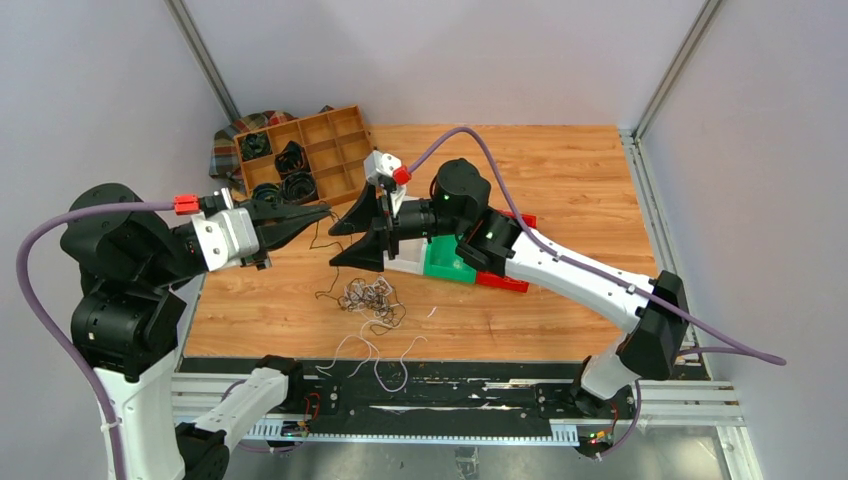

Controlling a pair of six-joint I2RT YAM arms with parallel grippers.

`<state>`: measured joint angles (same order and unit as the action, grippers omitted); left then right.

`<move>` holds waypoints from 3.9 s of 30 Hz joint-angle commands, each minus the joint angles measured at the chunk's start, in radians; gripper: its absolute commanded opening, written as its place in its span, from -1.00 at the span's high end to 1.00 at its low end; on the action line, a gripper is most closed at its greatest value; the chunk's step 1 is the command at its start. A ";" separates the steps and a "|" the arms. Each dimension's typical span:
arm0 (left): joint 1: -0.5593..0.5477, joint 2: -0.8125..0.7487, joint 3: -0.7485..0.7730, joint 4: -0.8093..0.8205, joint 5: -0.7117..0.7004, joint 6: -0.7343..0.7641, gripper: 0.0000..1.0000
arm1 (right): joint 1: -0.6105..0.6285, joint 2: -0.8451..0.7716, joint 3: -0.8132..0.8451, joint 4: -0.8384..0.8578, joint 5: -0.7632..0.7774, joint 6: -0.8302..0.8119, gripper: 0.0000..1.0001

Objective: Untangle the cables
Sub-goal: Place the cable in the bin.

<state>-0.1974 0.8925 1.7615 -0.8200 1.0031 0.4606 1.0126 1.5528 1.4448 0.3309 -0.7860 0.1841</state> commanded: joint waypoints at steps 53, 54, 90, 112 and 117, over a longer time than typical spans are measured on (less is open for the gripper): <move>-0.146 -0.080 -0.608 -0.048 -0.633 0.244 -0.96 | -0.430 0.103 -0.208 0.094 0.438 0.384 0.99; -0.146 -0.101 -0.611 -0.050 -0.636 0.241 -0.96 | -0.434 0.119 -0.216 0.095 0.438 0.372 0.99; -0.119 -0.077 -0.462 -0.036 -0.803 0.201 -1.00 | -0.129 0.498 0.232 -0.680 1.127 -0.406 0.99; 0.151 0.005 -0.572 -0.021 -0.618 0.100 -0.96 | -0.166 0.565 0.283 -0.622 1.045 -0.223 0.22; 0.151 0.018 -0.579 -0.050 -0.571 0.128 -0.96 | -0.179 0.509 0.273 -0.627 0.990 -0.213 -0.21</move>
<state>-0.0536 0.9085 1.1866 -0.8692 0.3691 0.5838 0.8532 2.1460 1.7260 -0.3195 0.2531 -0.0616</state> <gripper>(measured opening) 0.980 0.589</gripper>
